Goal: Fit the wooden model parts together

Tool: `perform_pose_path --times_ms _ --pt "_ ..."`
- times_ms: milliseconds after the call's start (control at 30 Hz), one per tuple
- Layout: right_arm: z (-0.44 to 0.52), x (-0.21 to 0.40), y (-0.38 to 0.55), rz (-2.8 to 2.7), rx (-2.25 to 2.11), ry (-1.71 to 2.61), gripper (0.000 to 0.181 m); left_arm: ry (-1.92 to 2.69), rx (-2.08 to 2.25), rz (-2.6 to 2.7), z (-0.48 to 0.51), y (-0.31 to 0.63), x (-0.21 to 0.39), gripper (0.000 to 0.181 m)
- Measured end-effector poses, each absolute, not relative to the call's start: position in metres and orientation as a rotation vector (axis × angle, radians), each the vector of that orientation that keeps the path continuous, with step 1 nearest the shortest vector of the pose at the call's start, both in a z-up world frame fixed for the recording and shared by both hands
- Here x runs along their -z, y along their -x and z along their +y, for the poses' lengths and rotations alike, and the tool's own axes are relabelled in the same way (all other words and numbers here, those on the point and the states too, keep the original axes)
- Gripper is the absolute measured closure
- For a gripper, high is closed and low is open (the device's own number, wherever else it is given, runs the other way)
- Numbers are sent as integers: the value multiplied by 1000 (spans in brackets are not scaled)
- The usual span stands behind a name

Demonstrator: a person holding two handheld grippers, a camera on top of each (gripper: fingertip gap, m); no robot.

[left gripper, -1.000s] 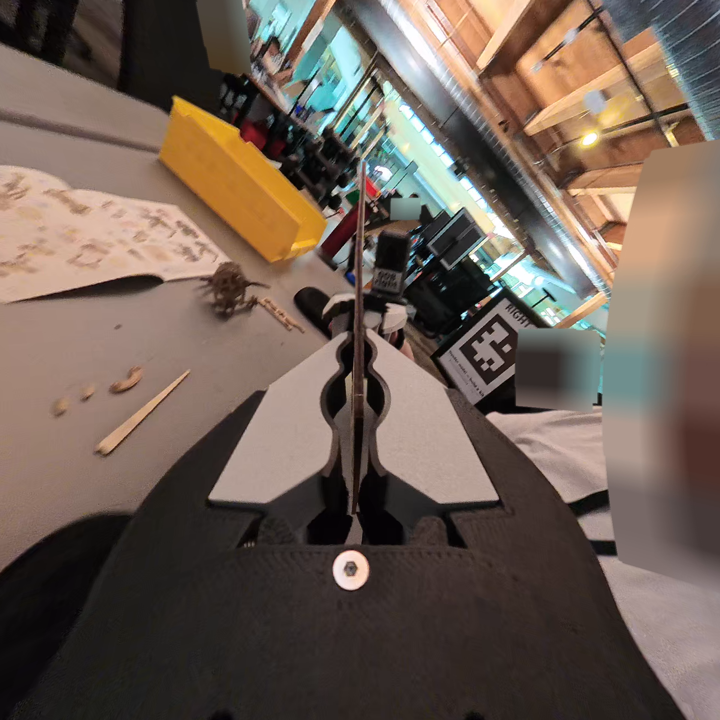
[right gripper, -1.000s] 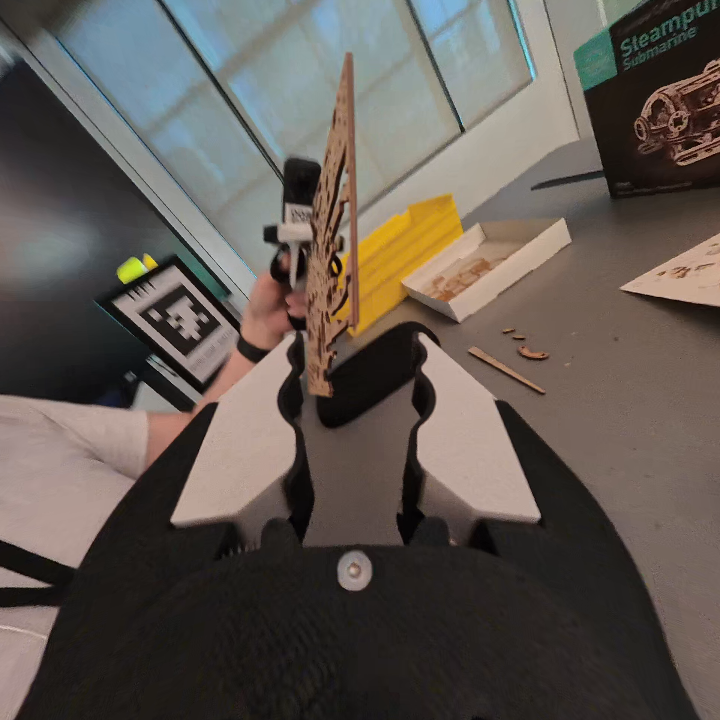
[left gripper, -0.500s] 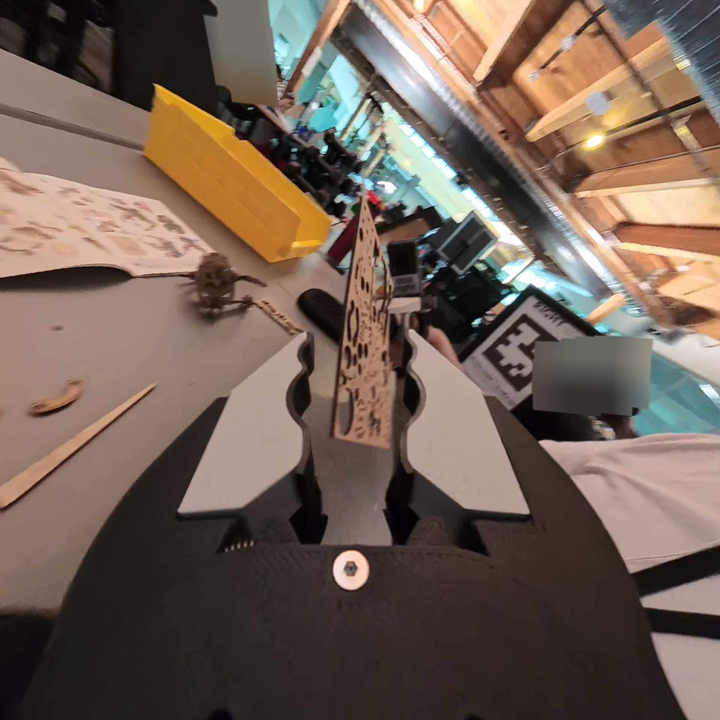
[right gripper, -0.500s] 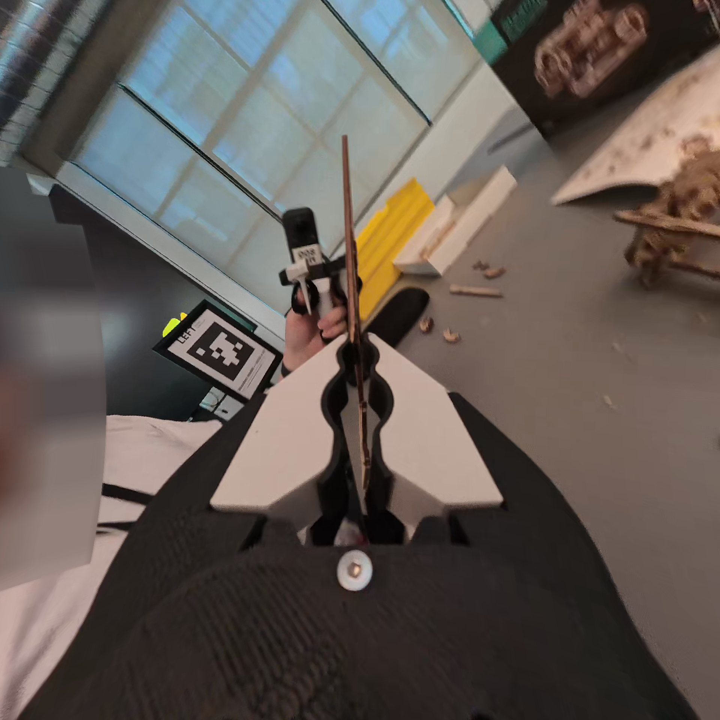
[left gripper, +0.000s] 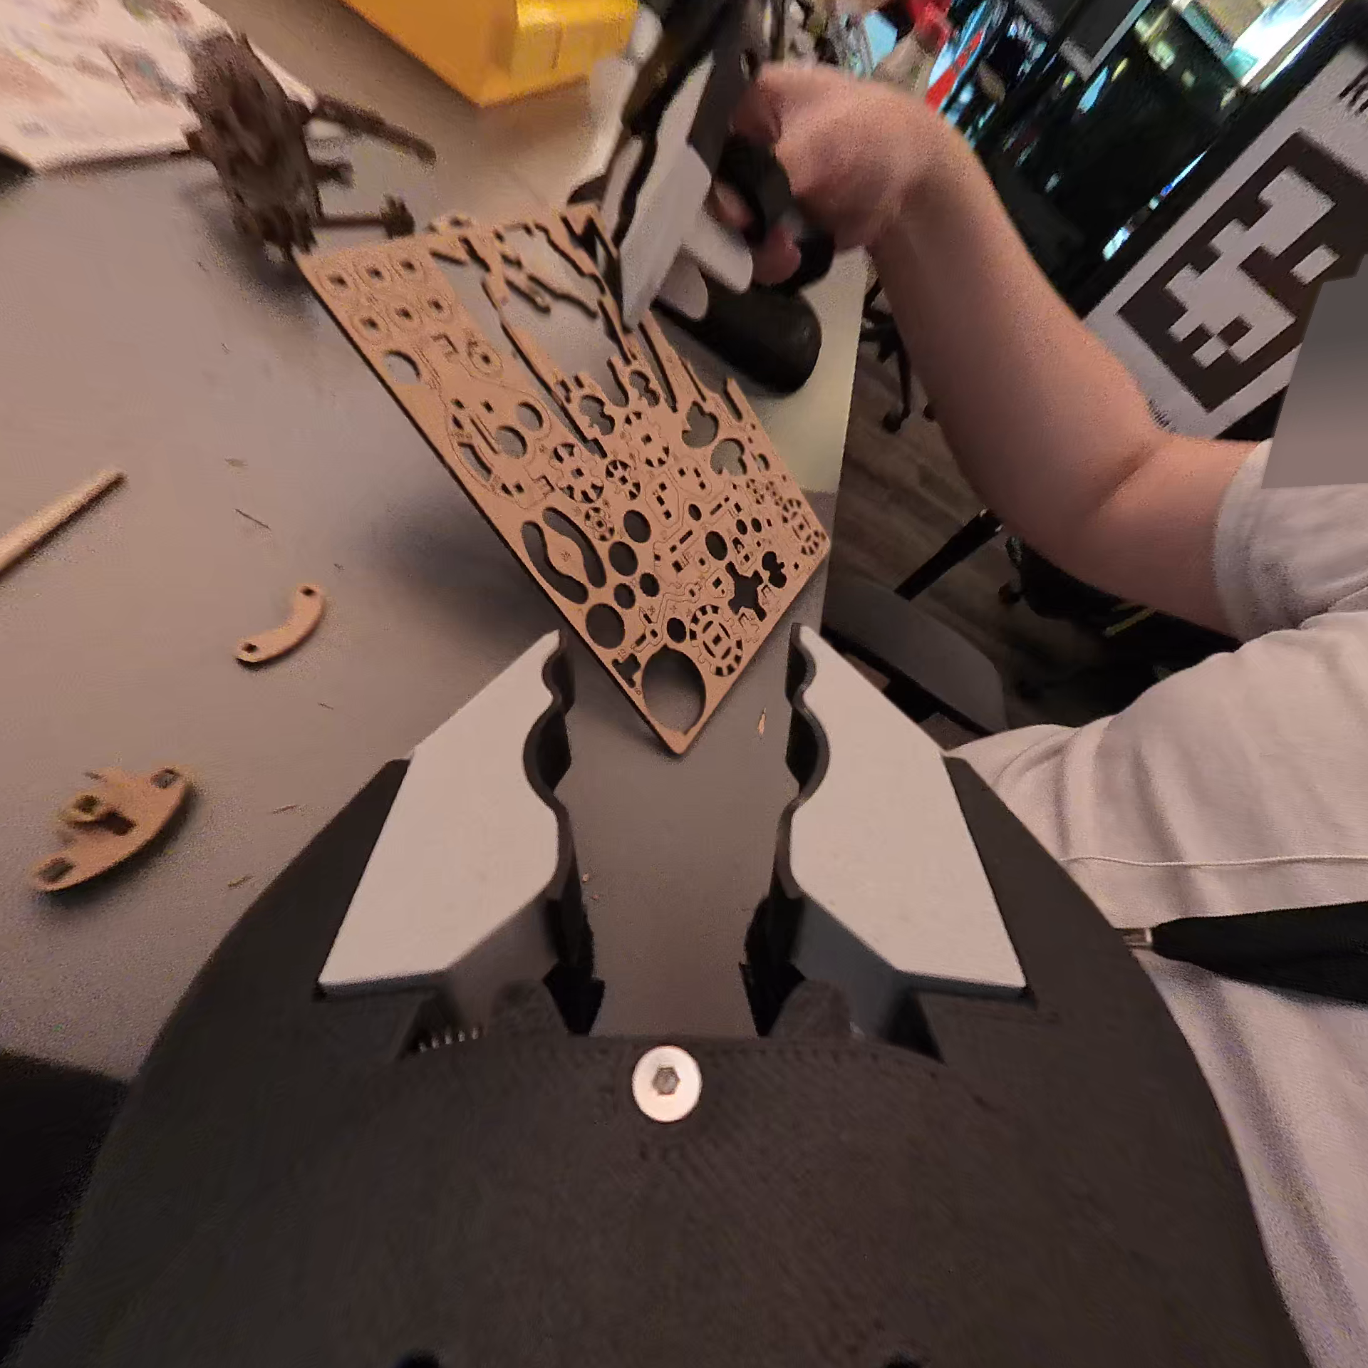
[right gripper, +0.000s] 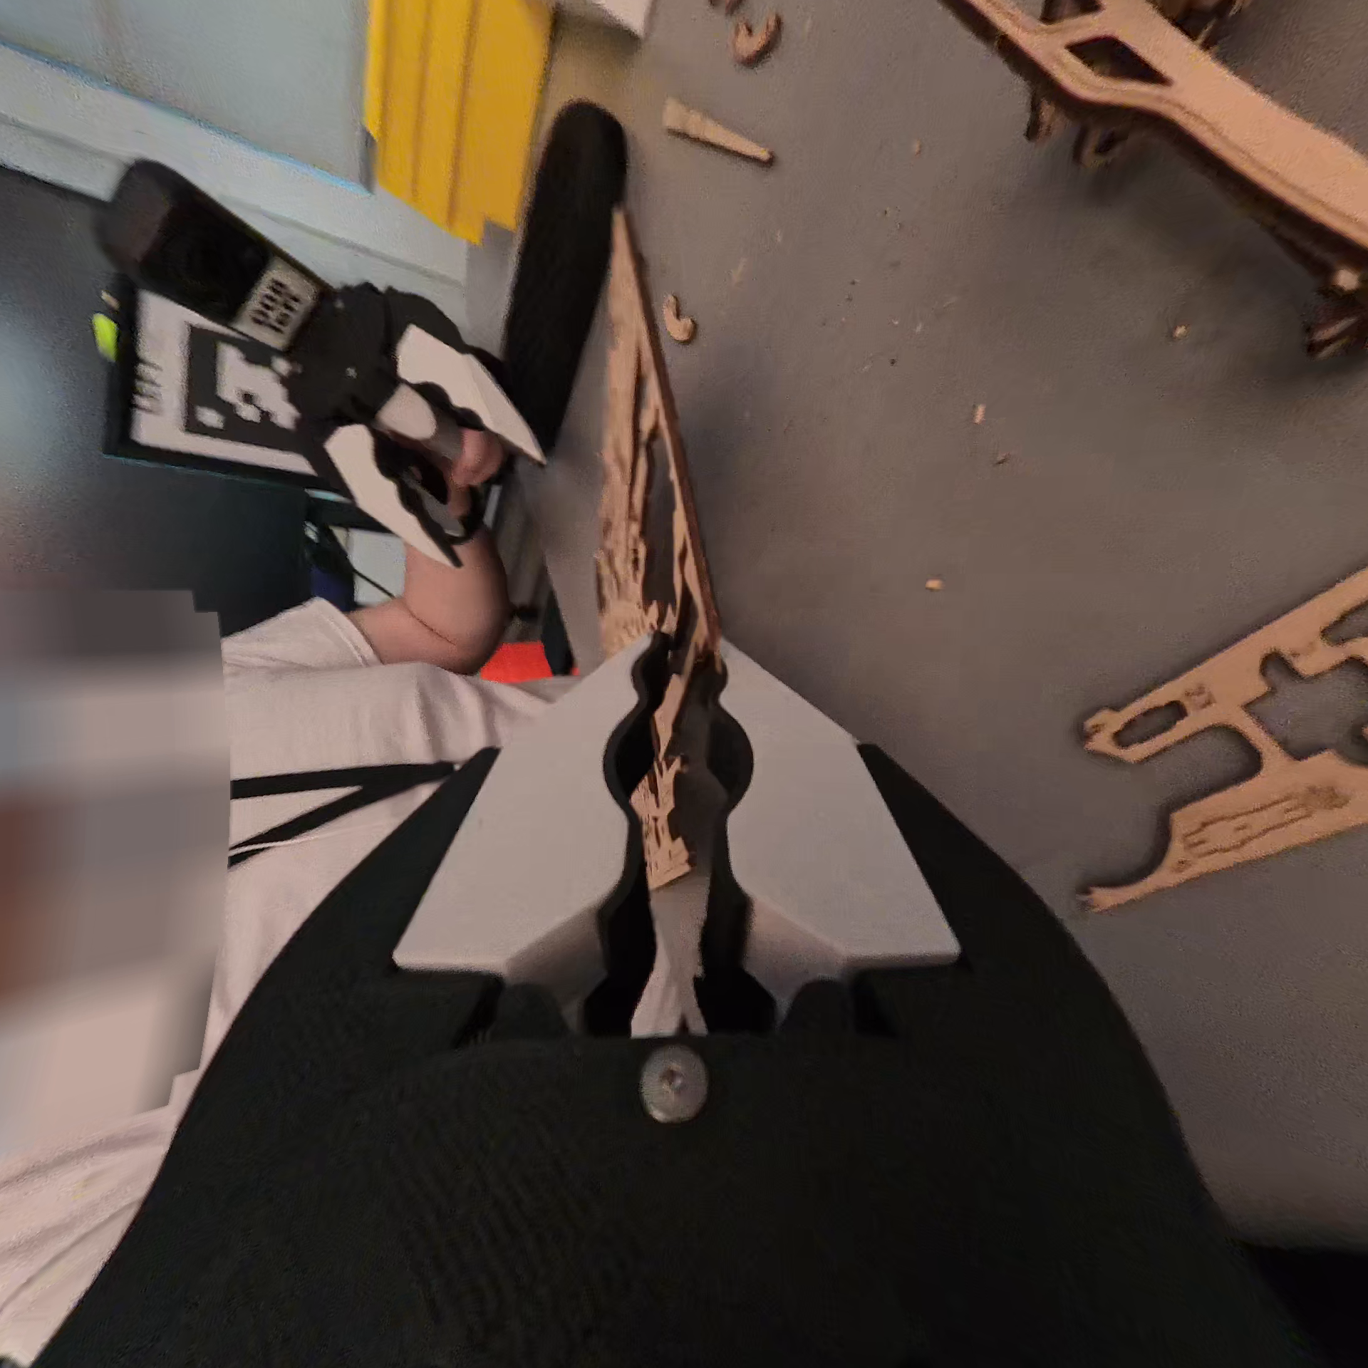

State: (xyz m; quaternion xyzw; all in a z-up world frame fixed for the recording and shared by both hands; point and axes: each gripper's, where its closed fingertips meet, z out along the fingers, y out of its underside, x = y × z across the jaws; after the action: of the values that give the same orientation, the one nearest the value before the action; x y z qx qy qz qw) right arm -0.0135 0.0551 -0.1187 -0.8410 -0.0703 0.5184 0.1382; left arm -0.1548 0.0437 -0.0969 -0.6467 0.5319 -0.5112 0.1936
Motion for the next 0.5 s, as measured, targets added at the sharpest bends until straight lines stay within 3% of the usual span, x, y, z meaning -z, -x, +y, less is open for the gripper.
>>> perform_pose_path --times_ms 367,500 --pt "67 150 3 -395 -1199 2674 146 1970 1497 1514 11 140 134 132" --pt "67 150 -7 -452 -1097 2785 142 2037 1565 1513 1 139 139 152"
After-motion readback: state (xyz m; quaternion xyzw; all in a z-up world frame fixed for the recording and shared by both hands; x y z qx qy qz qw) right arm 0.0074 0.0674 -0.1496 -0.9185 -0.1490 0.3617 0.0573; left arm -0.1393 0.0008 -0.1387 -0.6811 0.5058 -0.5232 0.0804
